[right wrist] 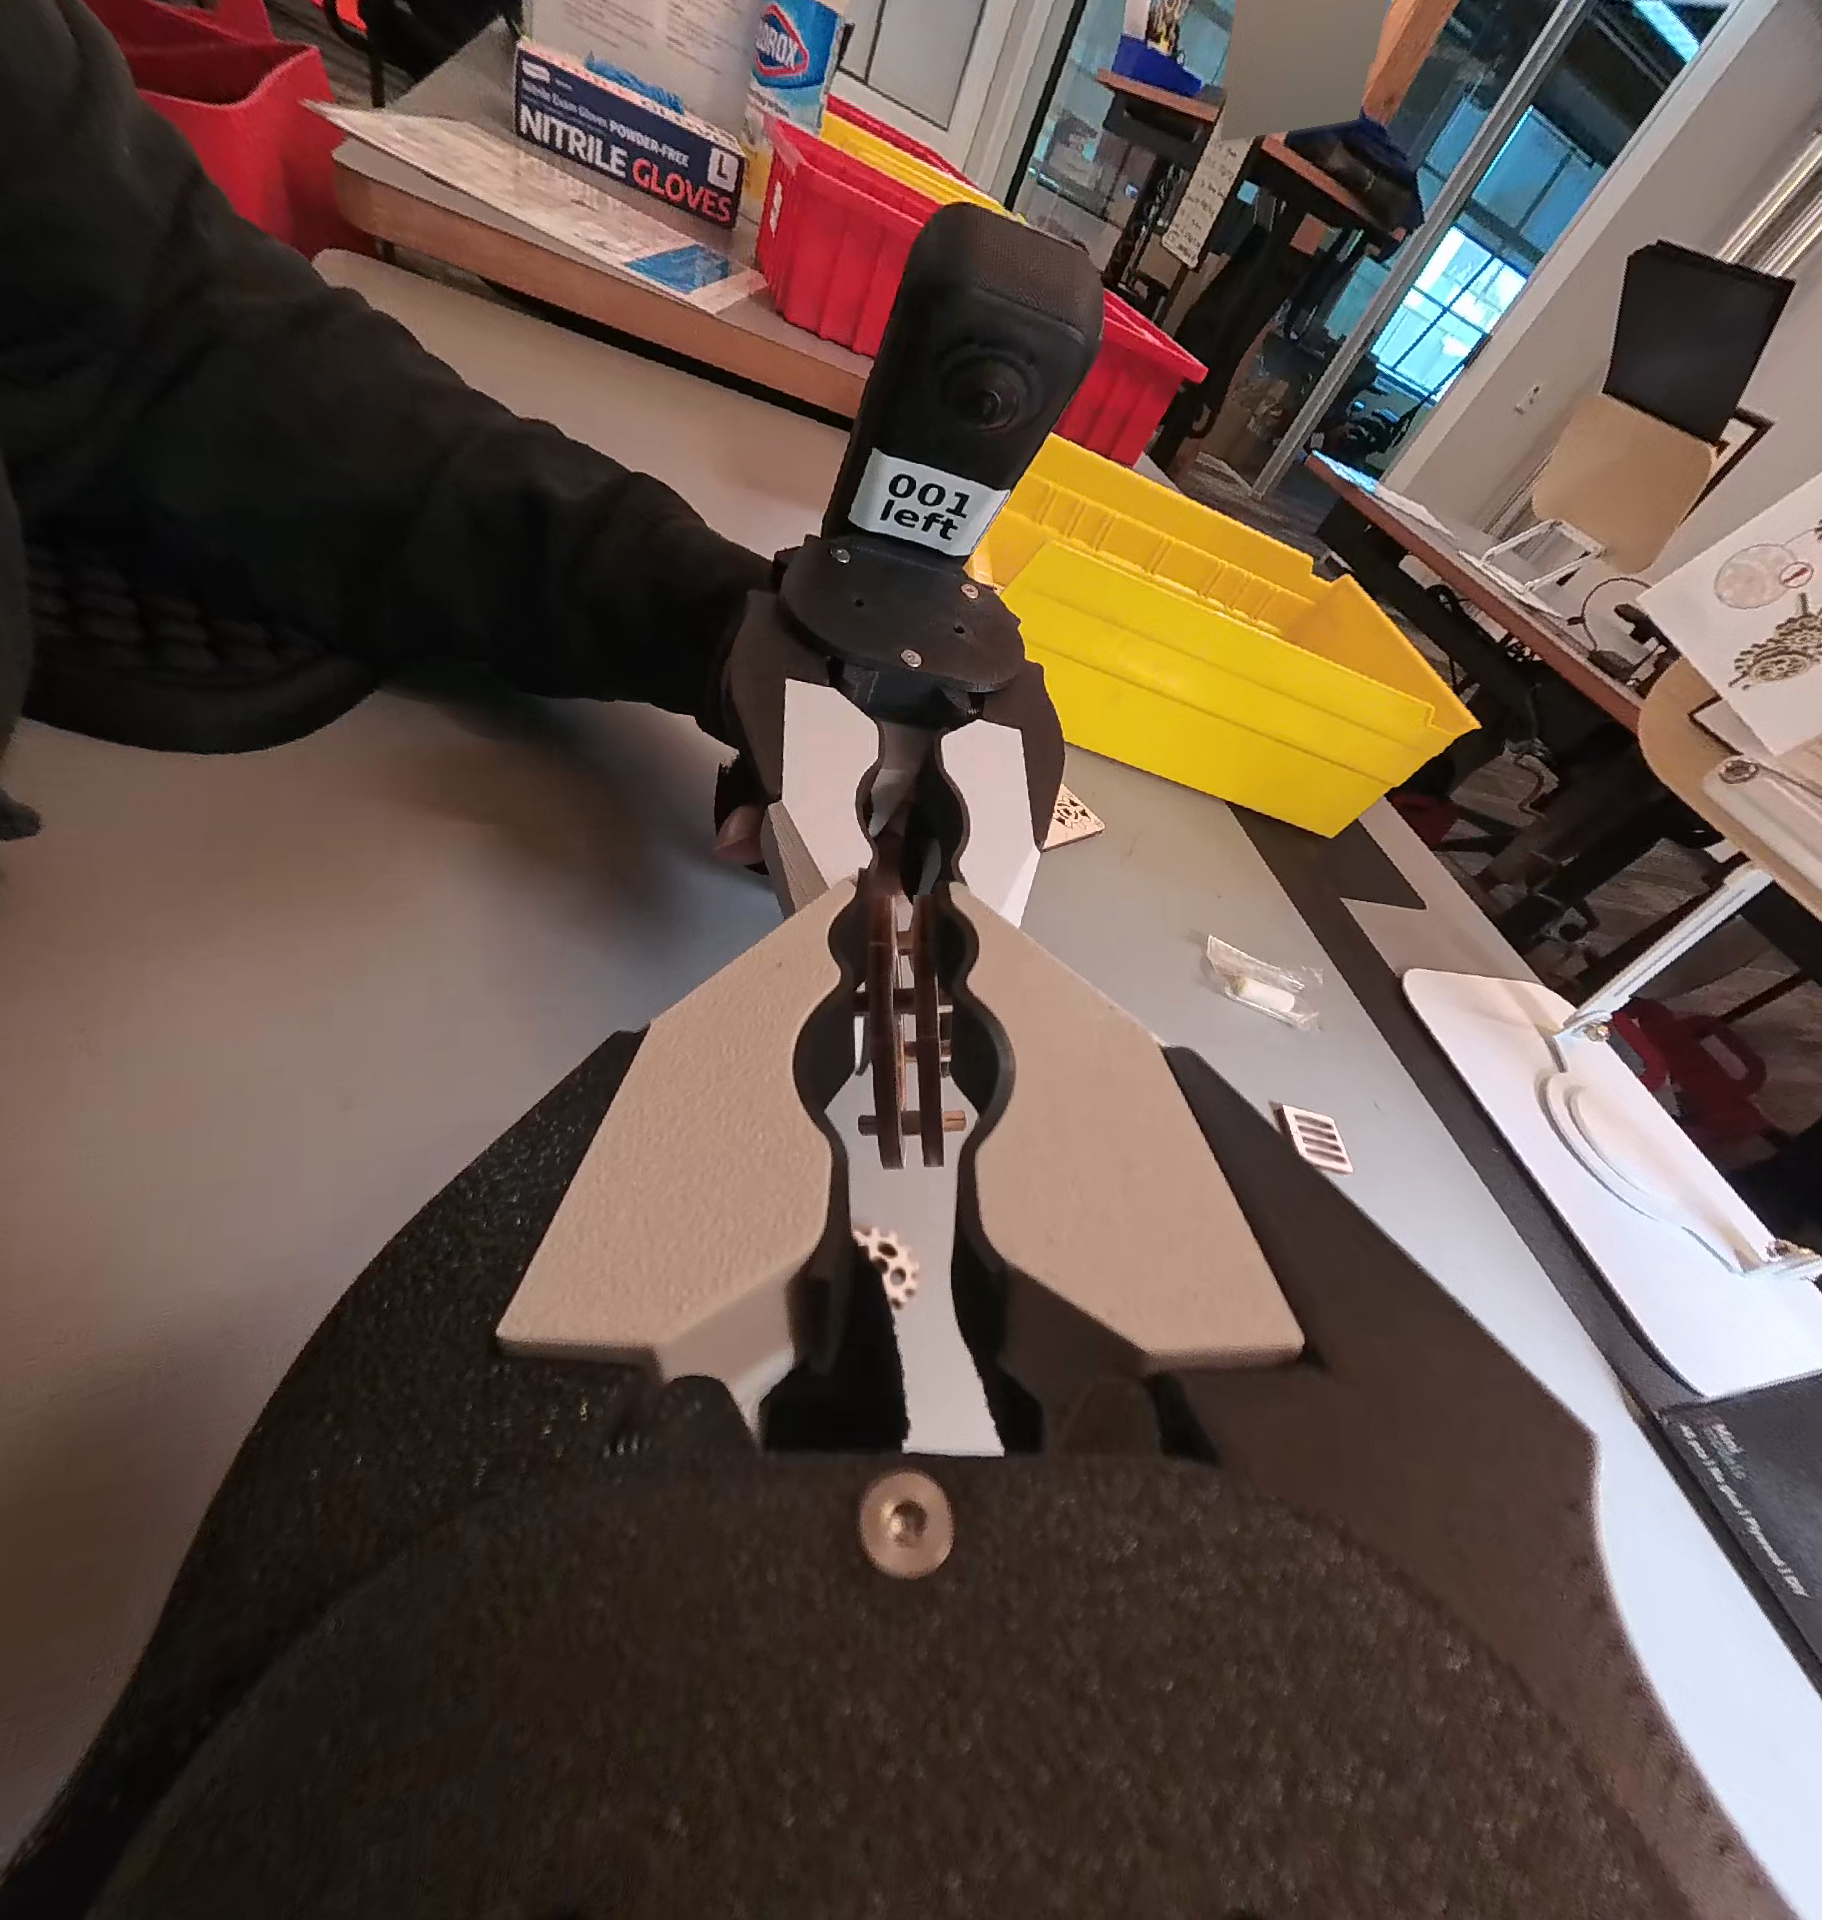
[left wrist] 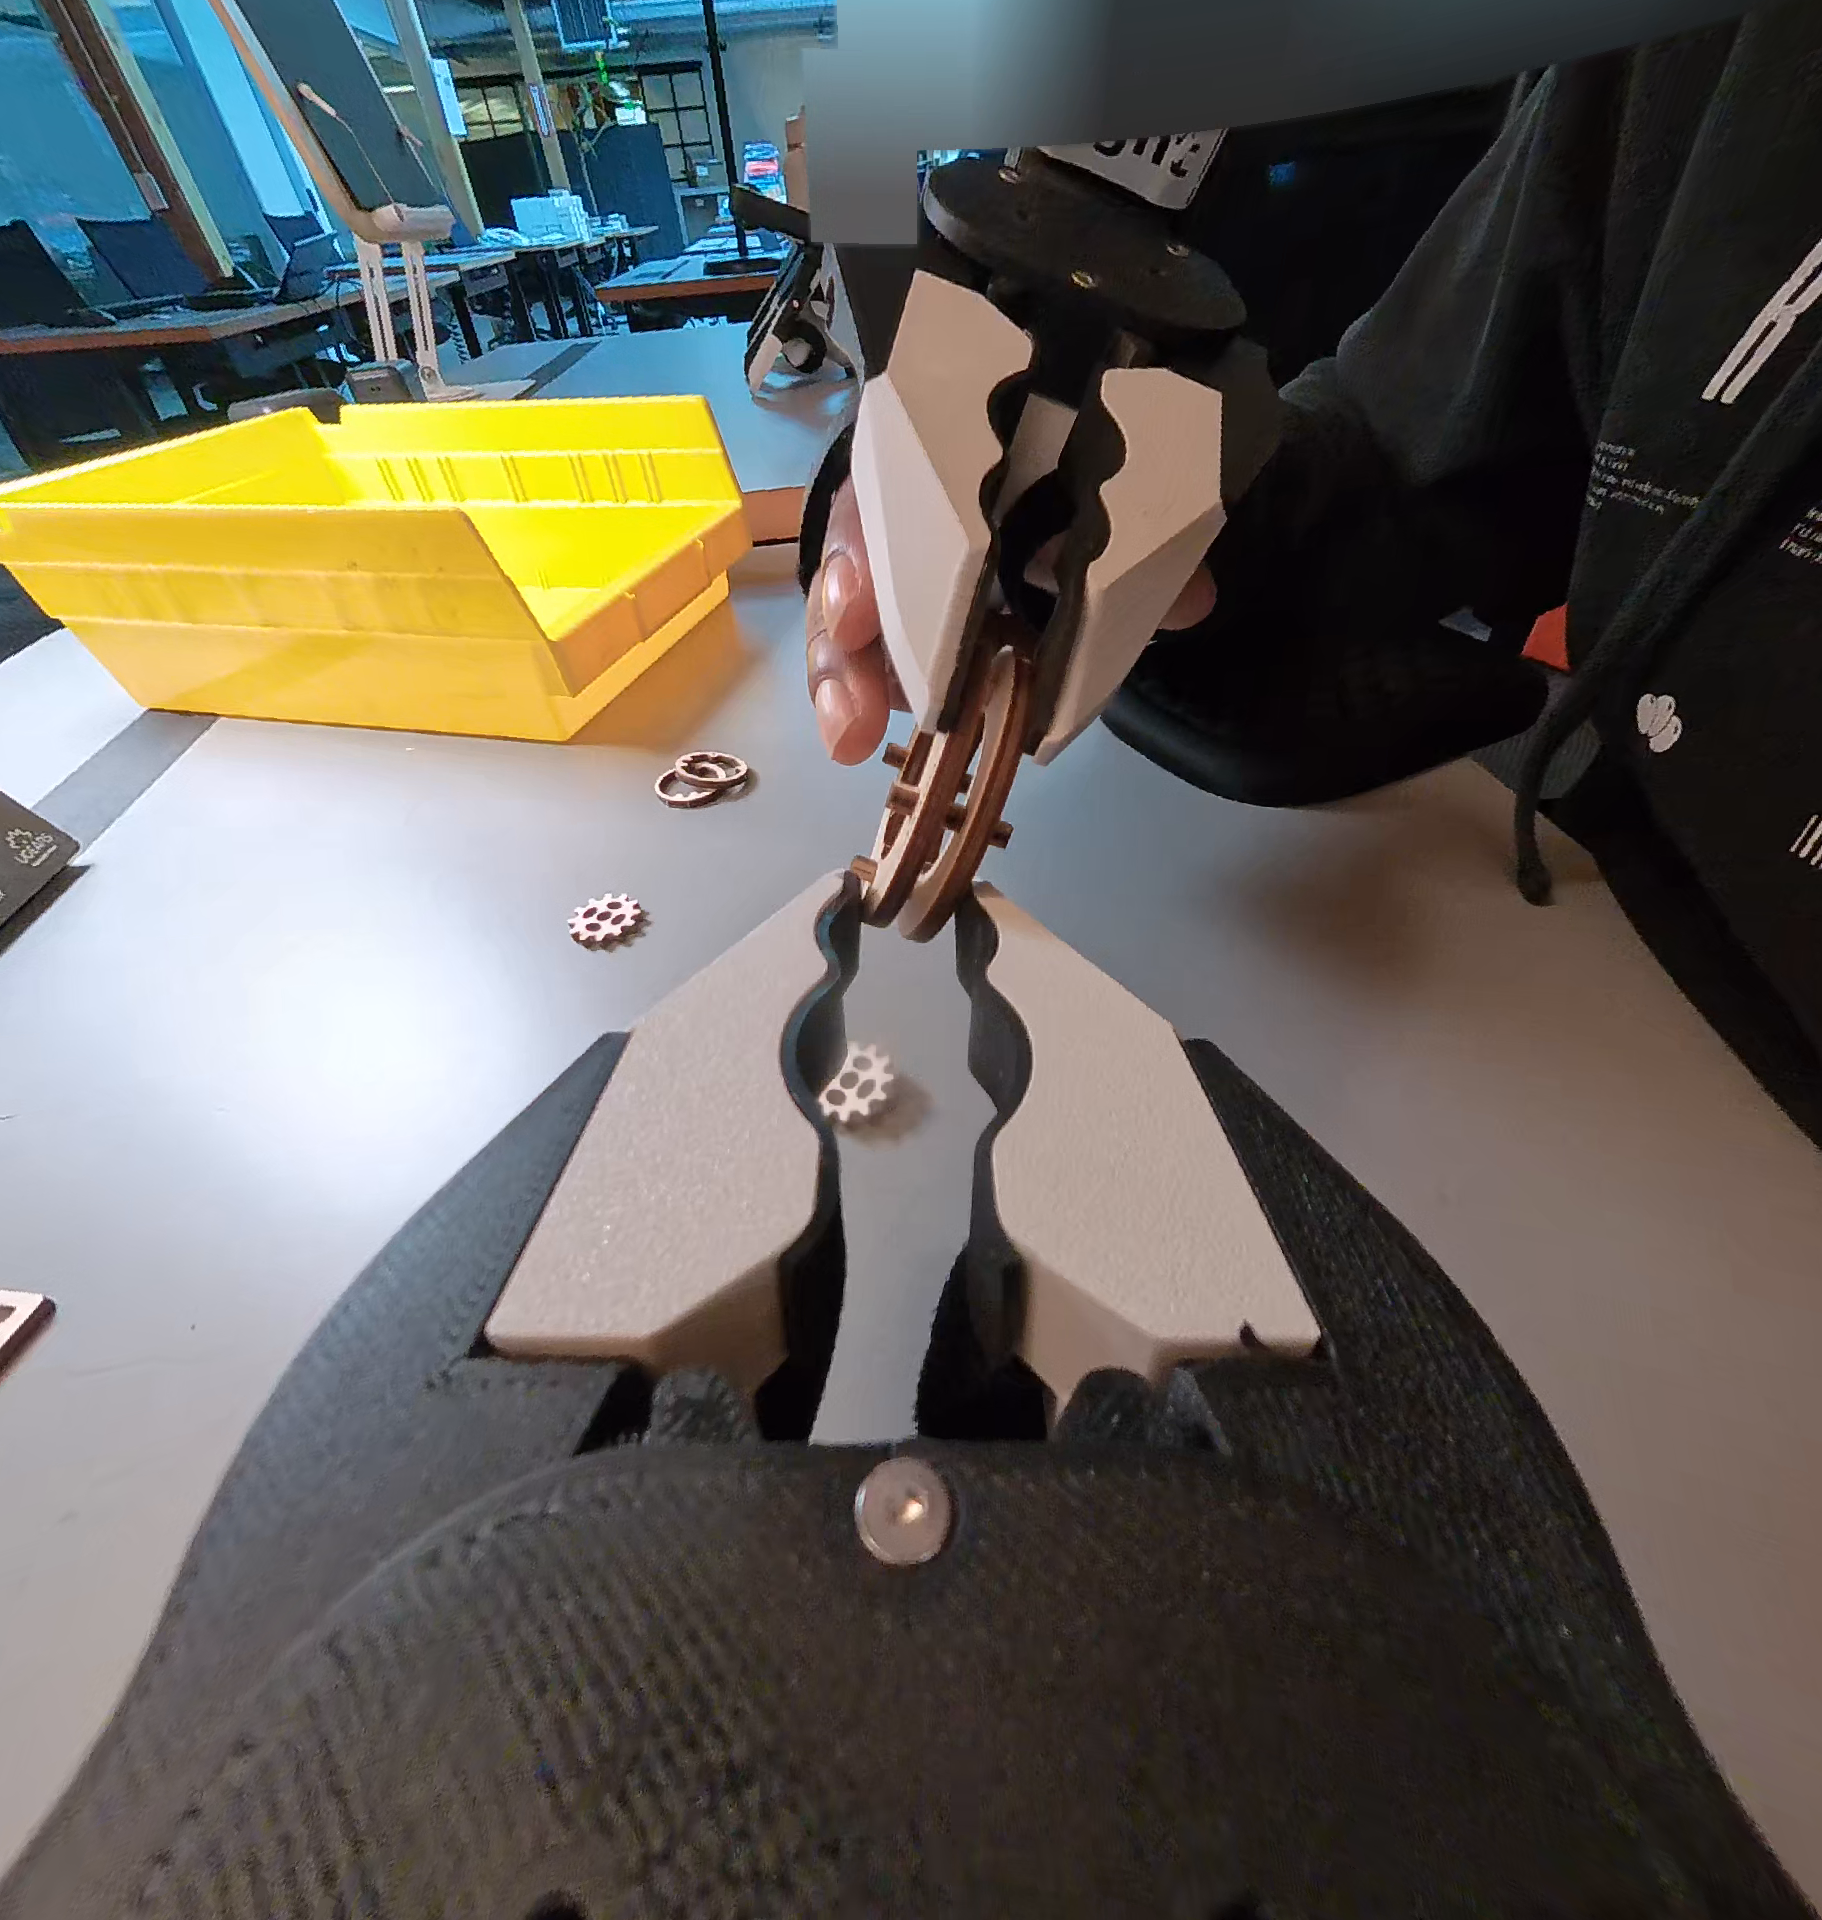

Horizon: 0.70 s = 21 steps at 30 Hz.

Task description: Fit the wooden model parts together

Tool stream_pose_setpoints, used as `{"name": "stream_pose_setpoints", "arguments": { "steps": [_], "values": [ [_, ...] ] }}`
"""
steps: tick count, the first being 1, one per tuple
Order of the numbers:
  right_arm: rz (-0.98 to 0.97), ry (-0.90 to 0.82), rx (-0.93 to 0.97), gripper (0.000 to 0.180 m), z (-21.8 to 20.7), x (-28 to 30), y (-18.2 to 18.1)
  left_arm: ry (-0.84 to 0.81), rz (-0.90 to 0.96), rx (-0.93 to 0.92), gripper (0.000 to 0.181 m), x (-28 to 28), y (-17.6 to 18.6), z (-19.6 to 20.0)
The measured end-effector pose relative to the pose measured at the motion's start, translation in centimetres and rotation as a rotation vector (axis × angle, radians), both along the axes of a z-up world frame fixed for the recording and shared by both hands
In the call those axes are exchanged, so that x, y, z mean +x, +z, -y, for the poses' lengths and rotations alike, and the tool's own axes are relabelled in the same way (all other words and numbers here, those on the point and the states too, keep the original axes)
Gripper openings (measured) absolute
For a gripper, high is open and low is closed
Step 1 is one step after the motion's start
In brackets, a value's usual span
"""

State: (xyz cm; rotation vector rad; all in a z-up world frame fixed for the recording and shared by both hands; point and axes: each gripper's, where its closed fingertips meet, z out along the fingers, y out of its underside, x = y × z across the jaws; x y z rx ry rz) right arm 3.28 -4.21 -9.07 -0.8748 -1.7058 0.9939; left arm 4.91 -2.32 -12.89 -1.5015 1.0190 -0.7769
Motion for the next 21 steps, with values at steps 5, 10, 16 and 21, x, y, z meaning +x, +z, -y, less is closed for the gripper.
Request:
{"name": "stream_pose_setpoints", "arguments": {
  "steps": [5,10,16,21],
  "values": [
    [-0.014,0.001,-0.023,0.009,0.1,-0.1,0.4,-0.008,0.028,-0.008,0.016,0.1,0.3,0.1],
    [-0.043,-0.004,-0.039,0.011,0.0,-0.1,1.0,-0.012,0.049,-0.008,0.016,0.2,0.7,0.2],
    [-0.051,0.013,-0.048,0.018,-0.3,0.4,1.4,-0.014,0.050,-0.019,0.016,0.1,0.6,0.2],
    [-0.004,0.025,-0.036,0.019,-1.5,1.6,0.7,0.019,0.009,-0.056,0.016,-0.5,0.5,-0.2]
  ]
}}
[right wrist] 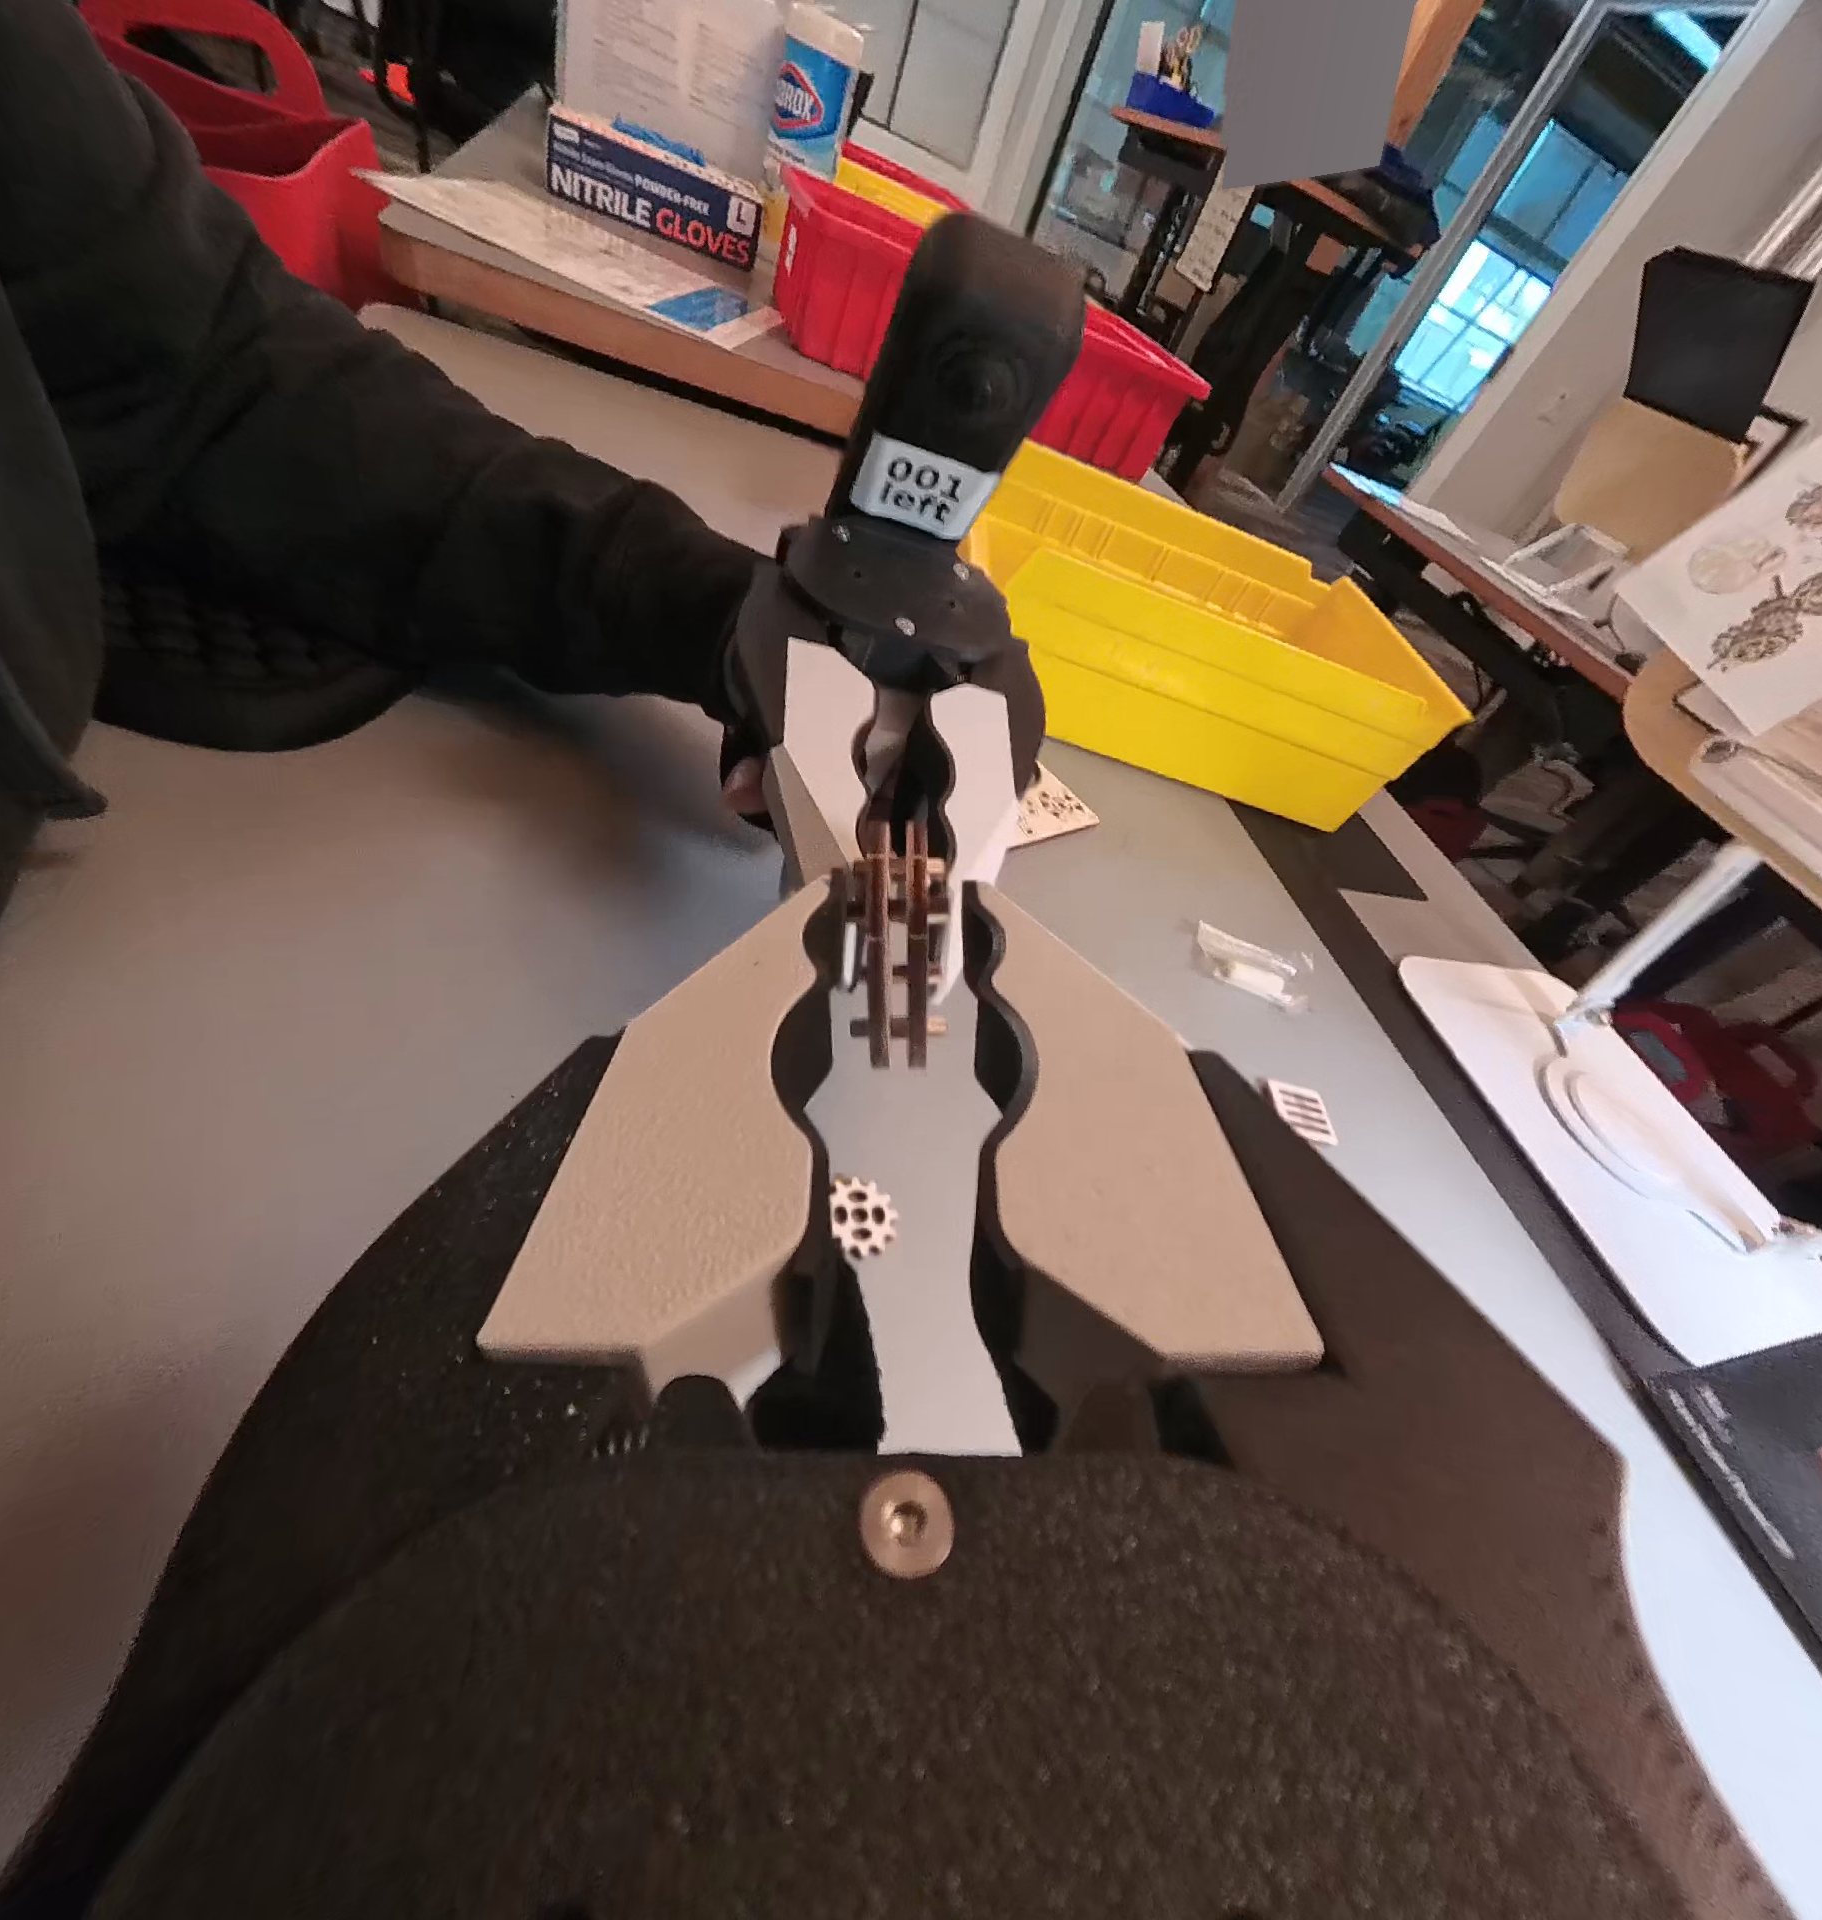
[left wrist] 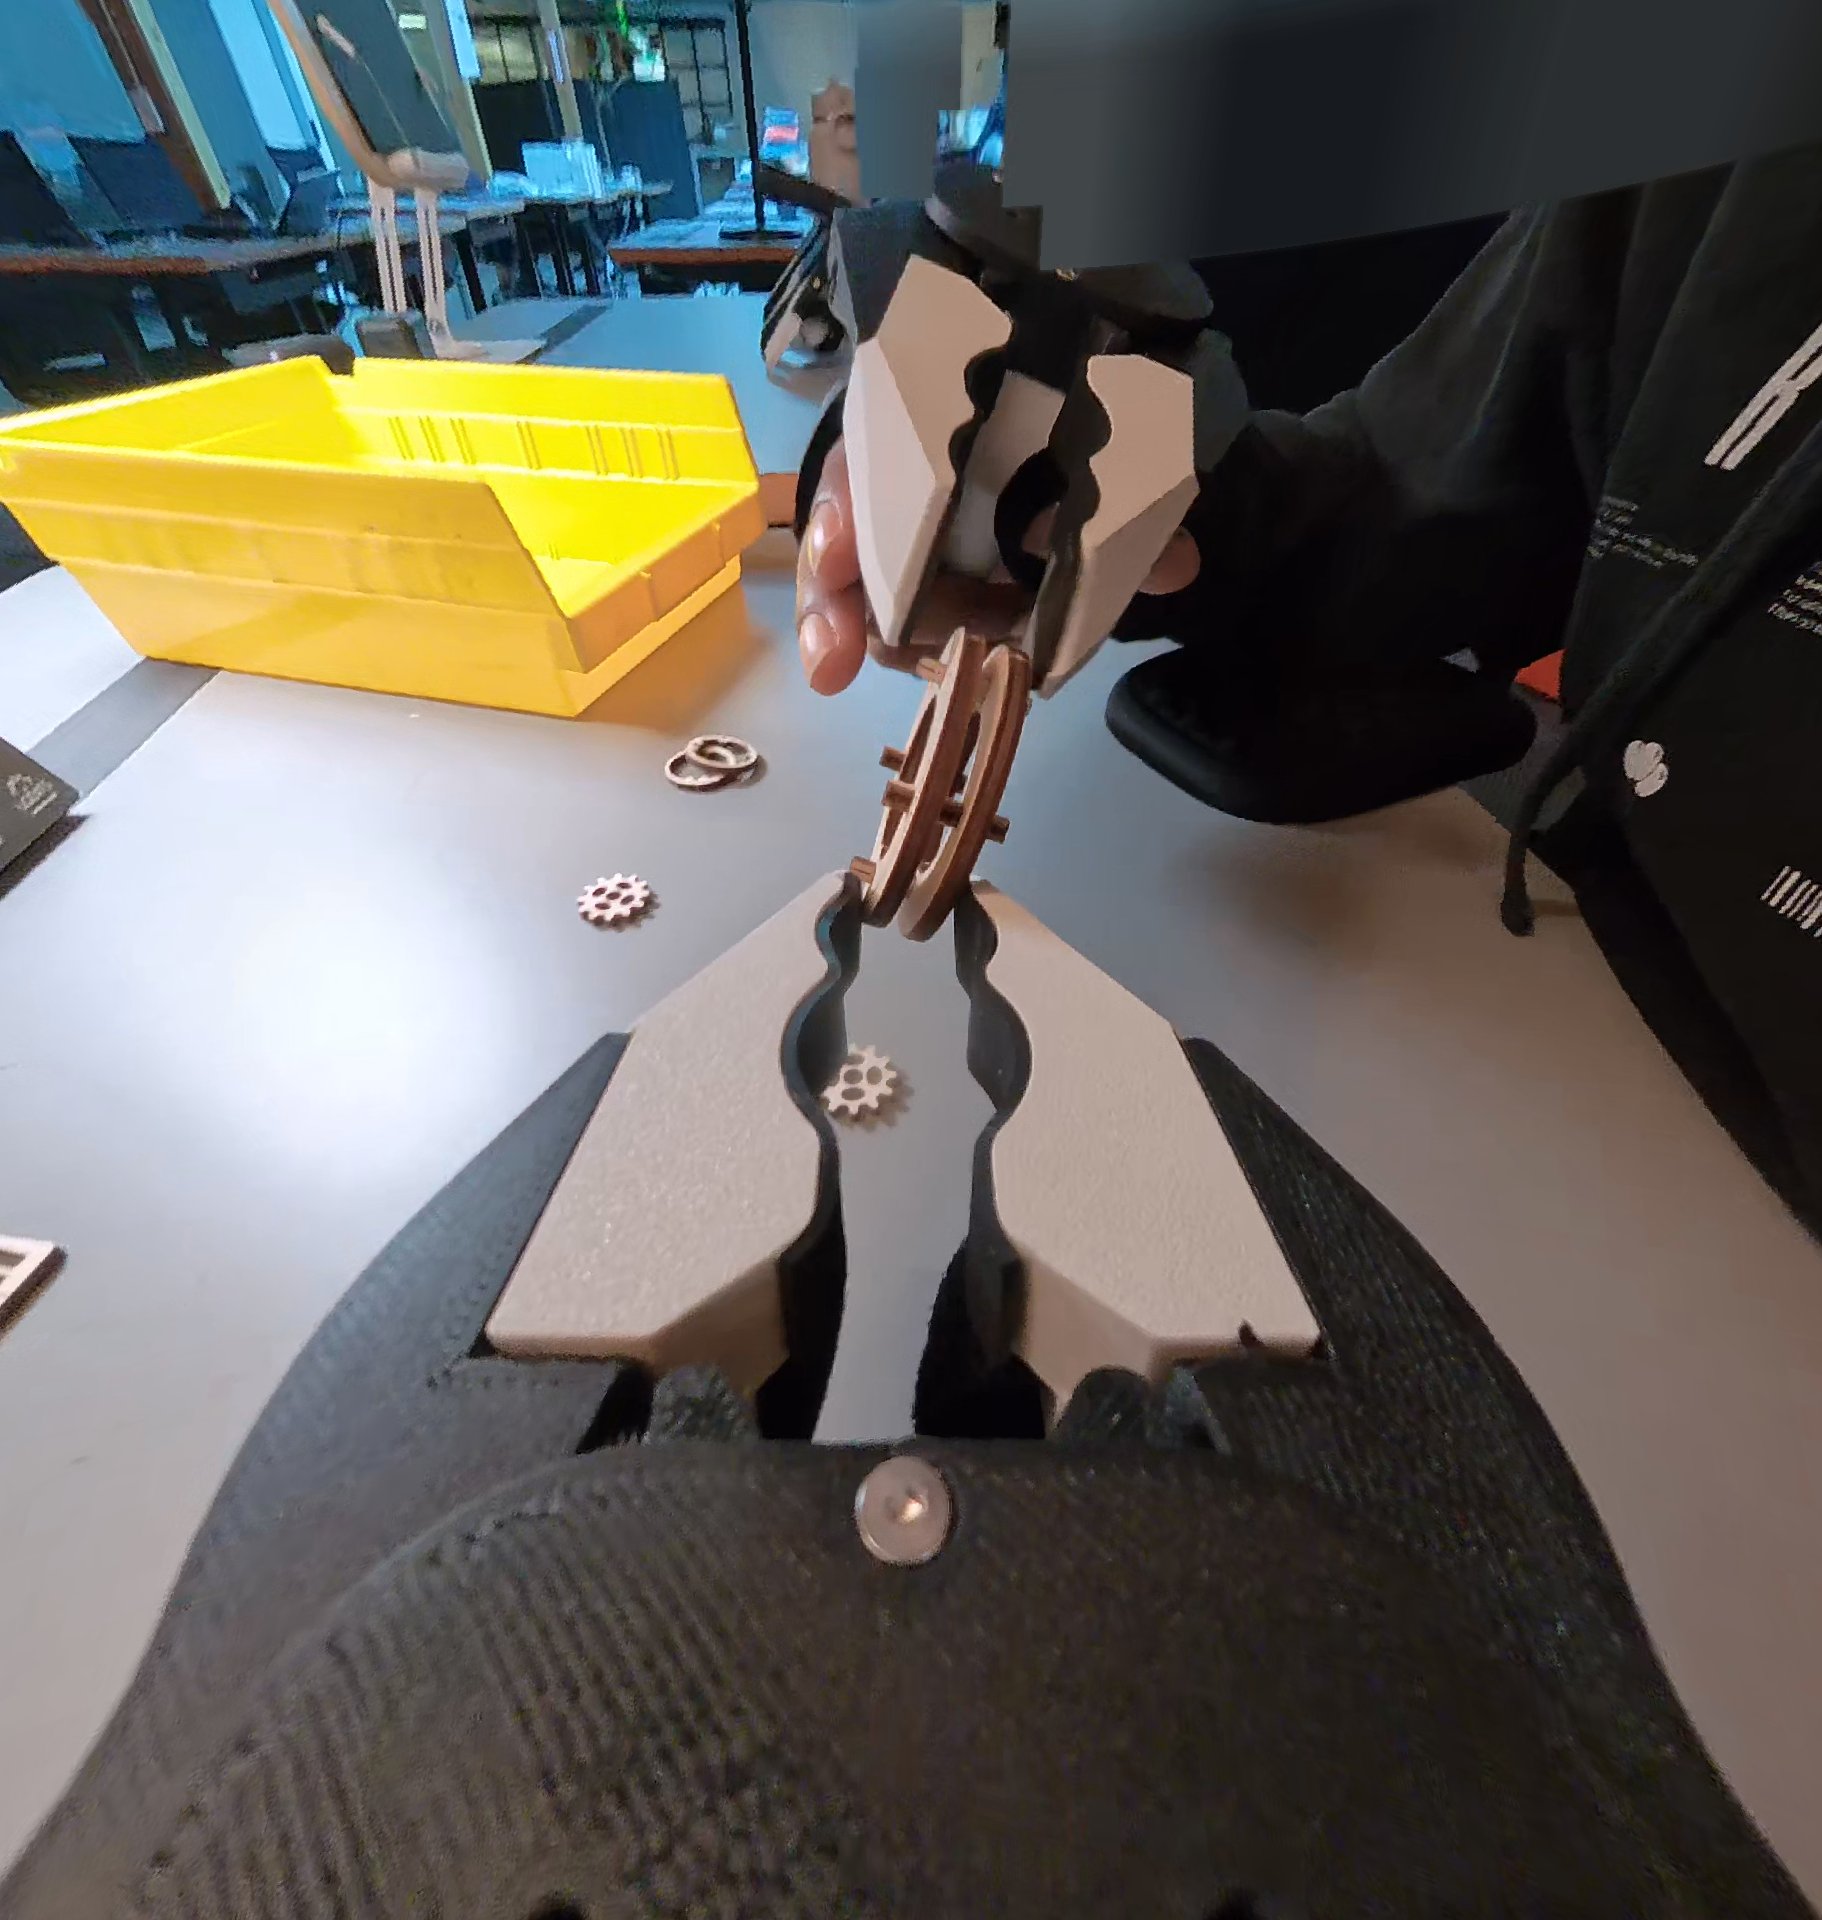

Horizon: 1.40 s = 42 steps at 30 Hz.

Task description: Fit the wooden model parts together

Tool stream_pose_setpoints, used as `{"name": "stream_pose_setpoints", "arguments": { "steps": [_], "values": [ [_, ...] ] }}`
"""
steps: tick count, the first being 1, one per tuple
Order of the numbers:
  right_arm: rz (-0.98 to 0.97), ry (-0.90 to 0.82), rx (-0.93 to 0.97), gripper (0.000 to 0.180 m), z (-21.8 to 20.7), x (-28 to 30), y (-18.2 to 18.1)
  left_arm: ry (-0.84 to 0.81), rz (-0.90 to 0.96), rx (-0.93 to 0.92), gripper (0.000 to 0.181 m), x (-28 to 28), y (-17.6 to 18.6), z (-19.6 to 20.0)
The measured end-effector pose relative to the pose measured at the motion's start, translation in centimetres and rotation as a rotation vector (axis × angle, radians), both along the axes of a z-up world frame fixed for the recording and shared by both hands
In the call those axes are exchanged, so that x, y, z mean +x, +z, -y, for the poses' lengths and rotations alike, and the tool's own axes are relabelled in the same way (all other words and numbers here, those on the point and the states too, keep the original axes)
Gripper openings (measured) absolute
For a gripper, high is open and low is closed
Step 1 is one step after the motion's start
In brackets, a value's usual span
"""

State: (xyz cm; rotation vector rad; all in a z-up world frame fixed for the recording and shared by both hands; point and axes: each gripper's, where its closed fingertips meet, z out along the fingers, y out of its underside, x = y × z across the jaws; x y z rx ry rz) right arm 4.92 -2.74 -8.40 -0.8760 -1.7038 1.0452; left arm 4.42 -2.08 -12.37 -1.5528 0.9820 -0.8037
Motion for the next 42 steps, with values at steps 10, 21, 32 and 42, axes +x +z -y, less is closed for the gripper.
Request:
{"name": "stream_pose_setpoints", "arguments": {
  "steps": [10,21,32,42],
  "values": [
    [0.004,0.002,-0.107,0.009,-1.8,0.4,-1.0,0.077,-0.080,-0.057,0.016,-0.9,0.3,-0.9],
    [-0.068,0.079,-0.404,0.010,-2.3,0.7,0.7,0.091,0.078,-0.009,0.016,-1.4,4.3,-0.8],
    [-0.108,0.054,-0.294,0.009,-2.1,0.7,1.1,0.096,0.050,0.104,0.016,-1.4,4.2,-0.9],
    [-0.117,-0.010,0.065,0.009,-1.1,0.5,0.8,0.107,-0.036,0.176,0.022,-1.6,3.4,-0.9]
  ]
}}
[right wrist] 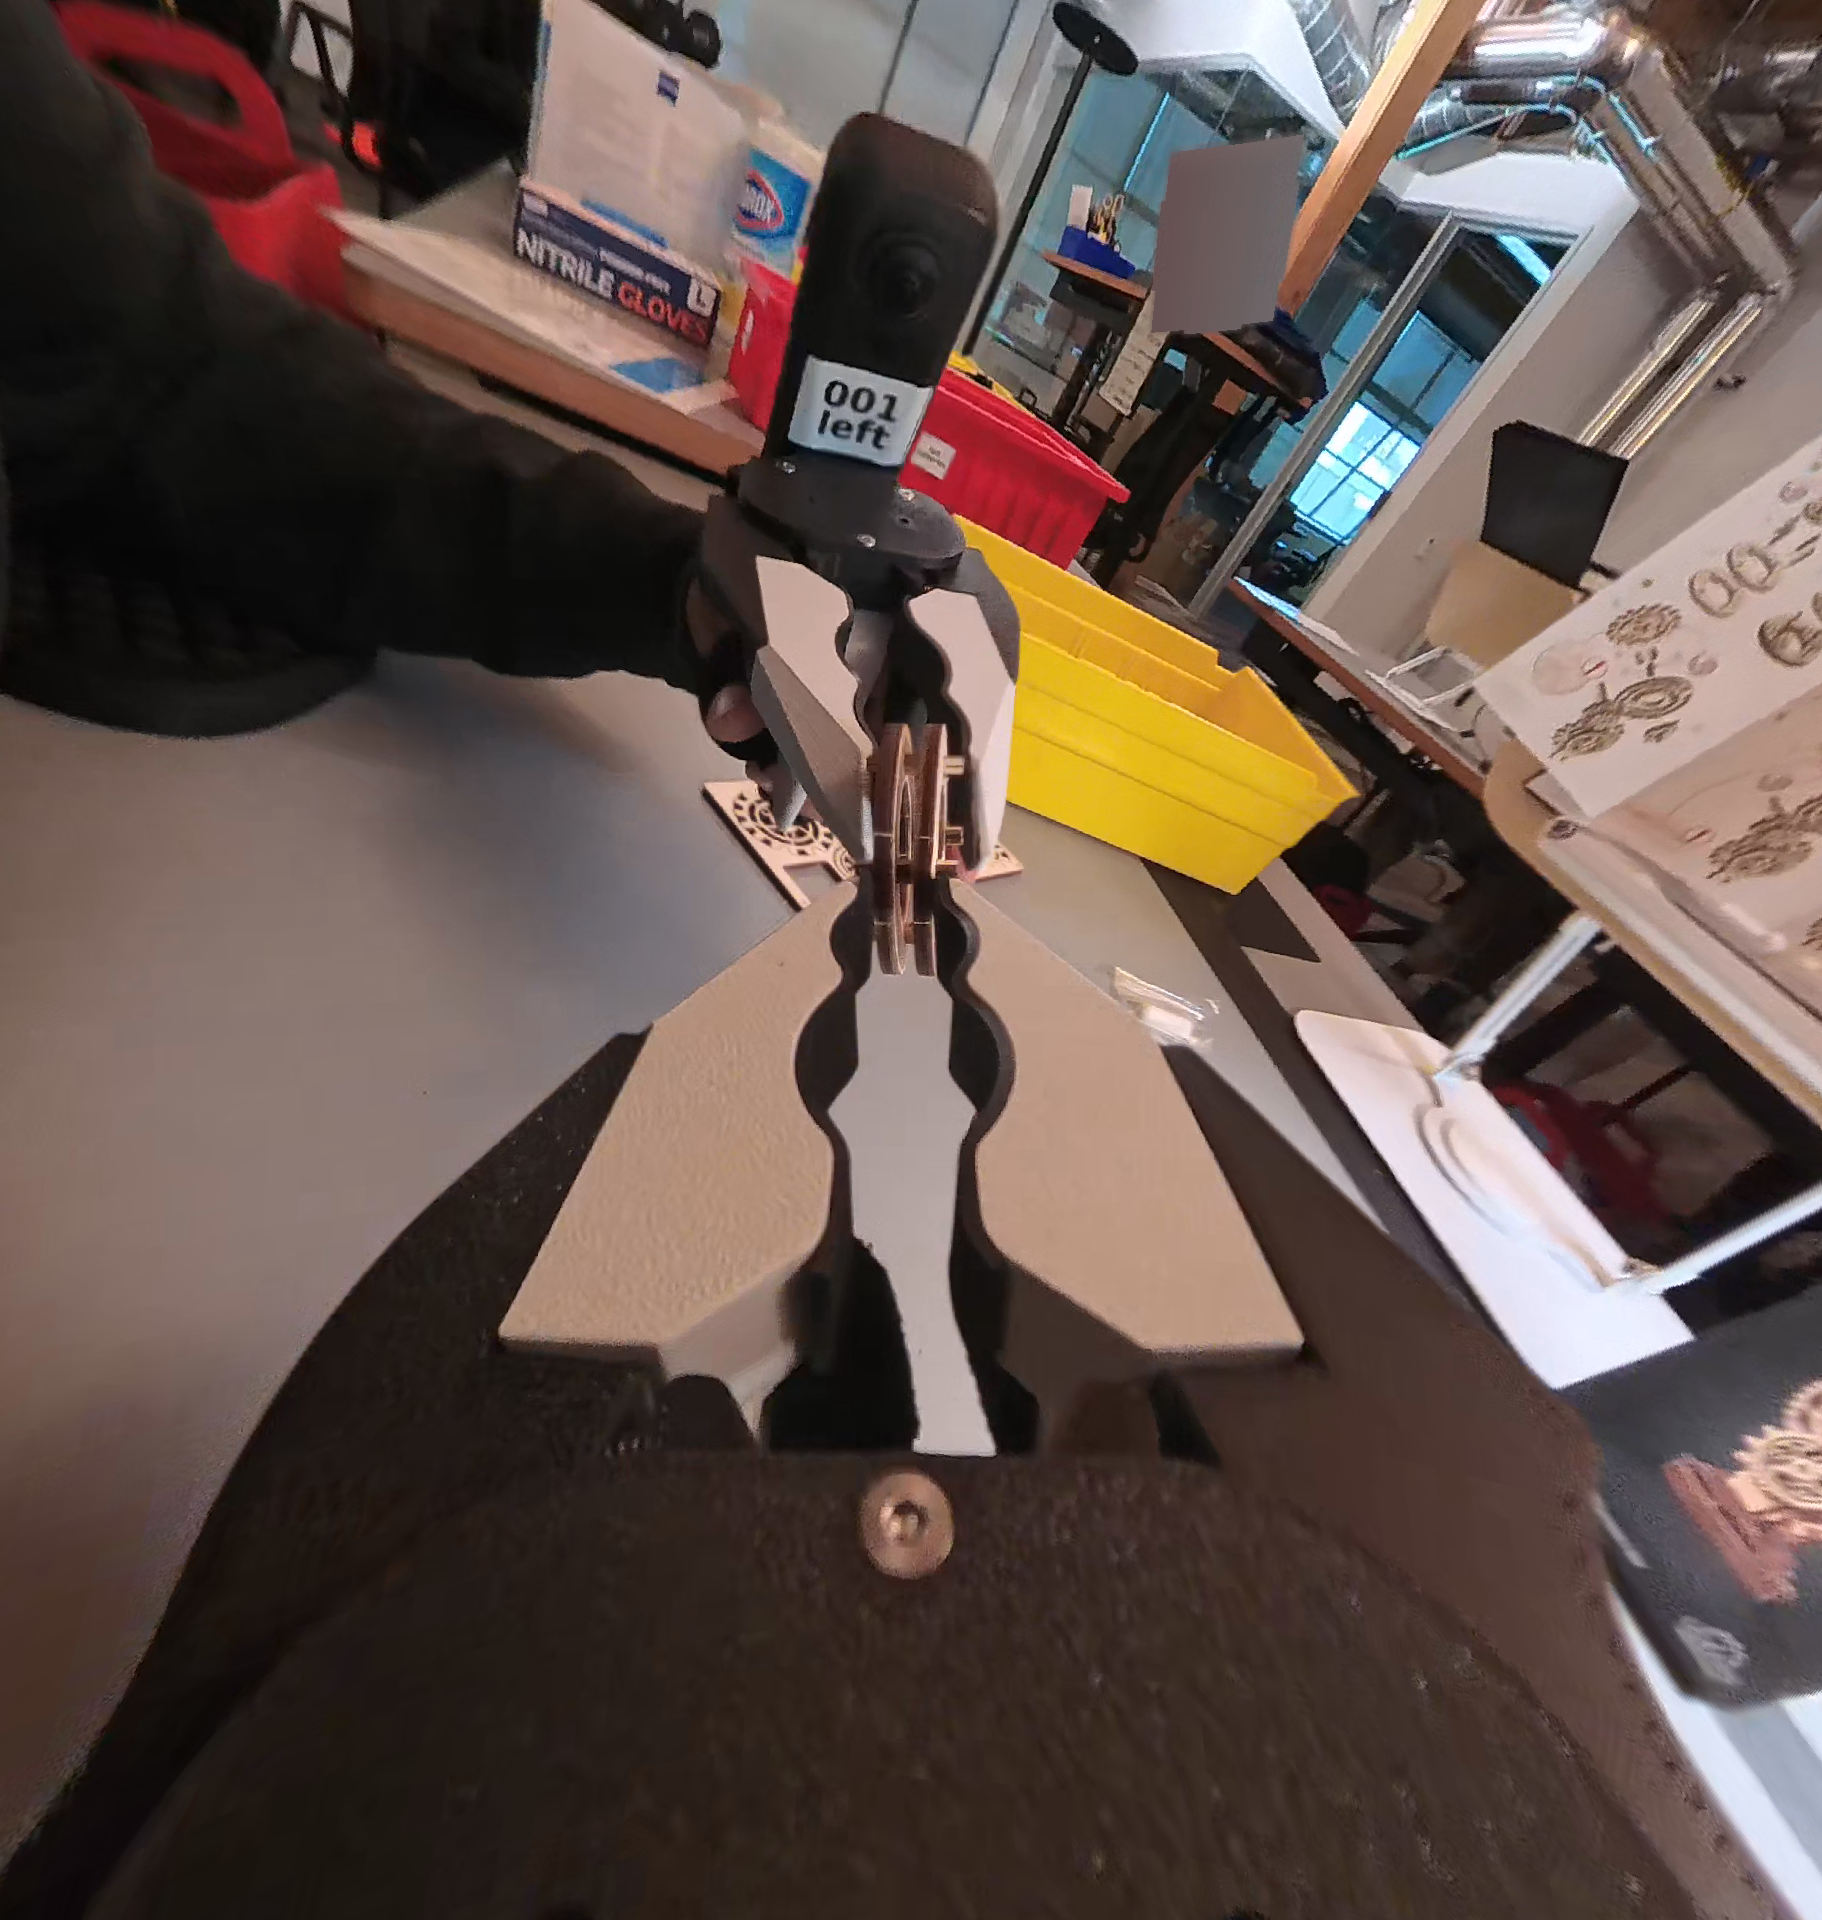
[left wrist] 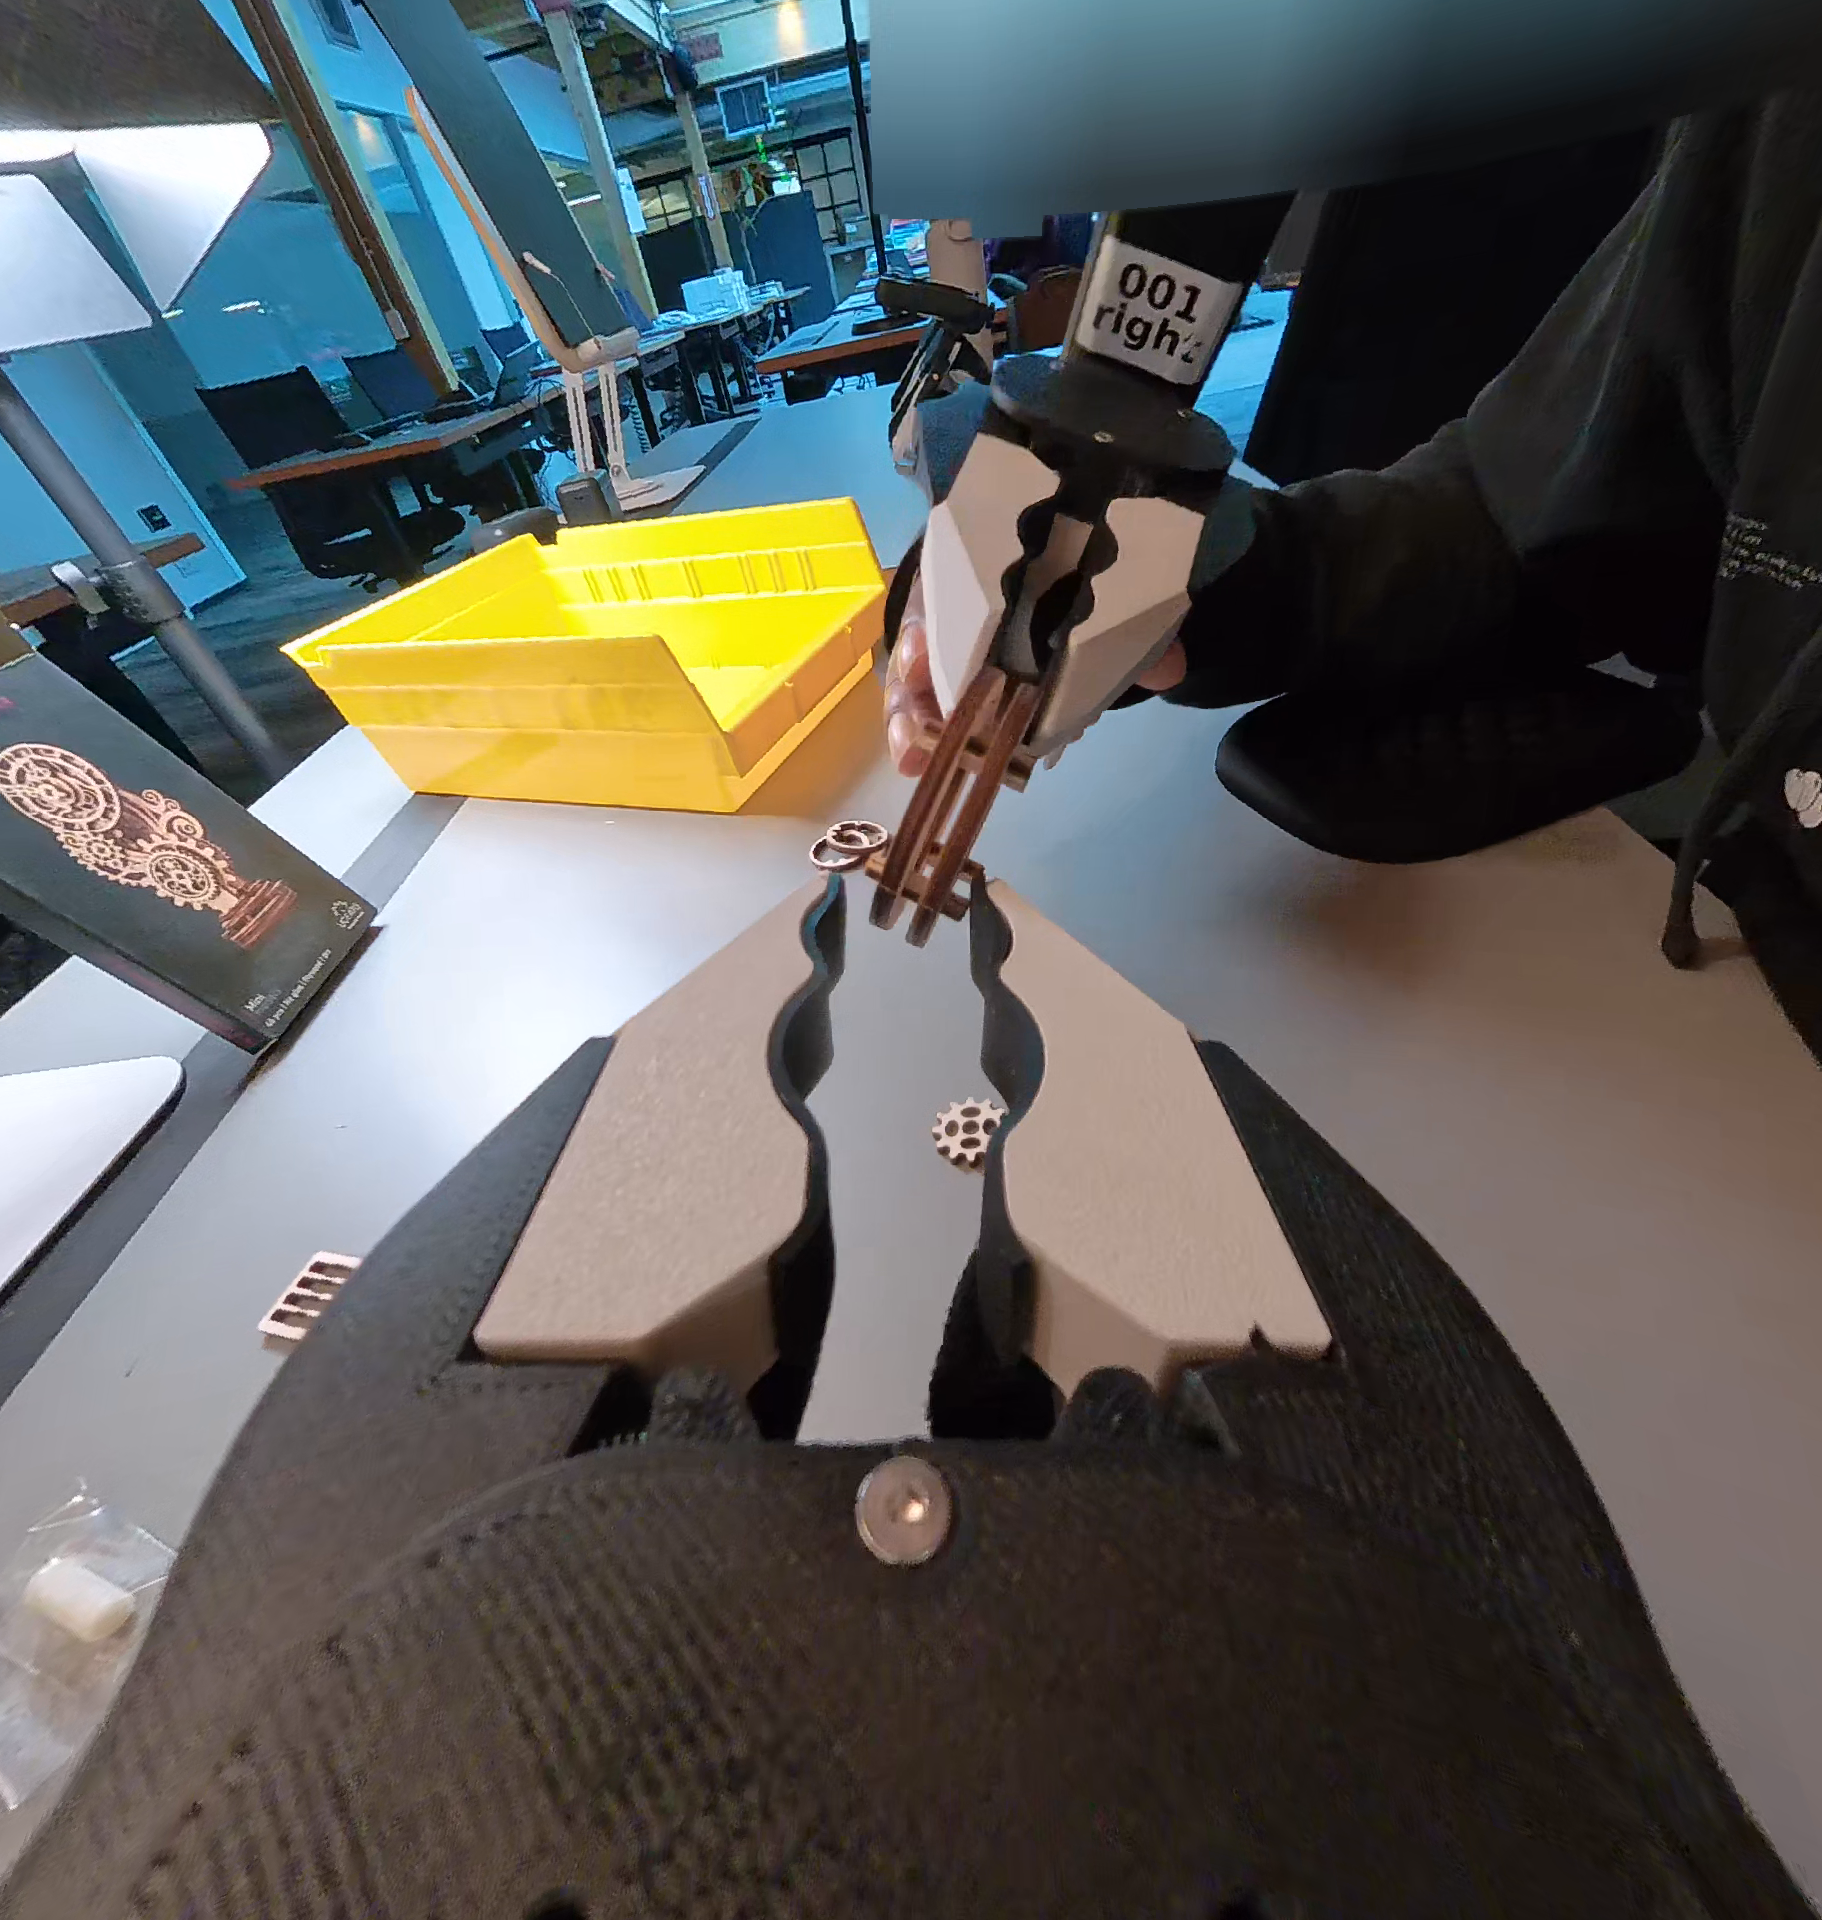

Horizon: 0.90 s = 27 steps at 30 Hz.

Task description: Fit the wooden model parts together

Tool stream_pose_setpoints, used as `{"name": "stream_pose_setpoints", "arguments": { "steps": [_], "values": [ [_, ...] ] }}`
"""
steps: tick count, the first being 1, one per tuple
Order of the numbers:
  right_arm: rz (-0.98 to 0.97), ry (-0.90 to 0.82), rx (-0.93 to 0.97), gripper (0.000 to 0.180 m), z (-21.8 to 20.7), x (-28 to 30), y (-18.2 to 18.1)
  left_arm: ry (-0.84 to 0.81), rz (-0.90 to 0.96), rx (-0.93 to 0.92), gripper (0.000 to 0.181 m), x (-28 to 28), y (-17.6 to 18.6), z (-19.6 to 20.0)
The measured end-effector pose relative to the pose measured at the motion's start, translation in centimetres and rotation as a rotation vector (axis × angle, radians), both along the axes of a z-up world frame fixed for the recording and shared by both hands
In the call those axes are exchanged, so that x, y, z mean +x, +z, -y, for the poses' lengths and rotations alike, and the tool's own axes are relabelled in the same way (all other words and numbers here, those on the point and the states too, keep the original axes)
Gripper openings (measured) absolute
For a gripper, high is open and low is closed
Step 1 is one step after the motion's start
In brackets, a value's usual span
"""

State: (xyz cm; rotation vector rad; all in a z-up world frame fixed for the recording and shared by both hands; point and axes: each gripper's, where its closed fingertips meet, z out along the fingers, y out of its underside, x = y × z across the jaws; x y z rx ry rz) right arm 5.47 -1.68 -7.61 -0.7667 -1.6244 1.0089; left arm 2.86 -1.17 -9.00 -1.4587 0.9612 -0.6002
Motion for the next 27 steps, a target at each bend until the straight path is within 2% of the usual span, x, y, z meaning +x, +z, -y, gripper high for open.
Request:
{"name": "stream_pose_setpoints", "arguments": {
  "steps": [6,27],
  "values": [
    [0.004,-0.019,0.107,0.008,0.41,-0.07,-0.18,-0.008,-0.006,0.021,0.023,0.15,0.35,0.27],
    [-0.002,0.015,0.015,0.008,0.44,0.15,0.18,-0.025,0.001,0.018,0.016,0.54,0.81,0.58]
  ]
}}
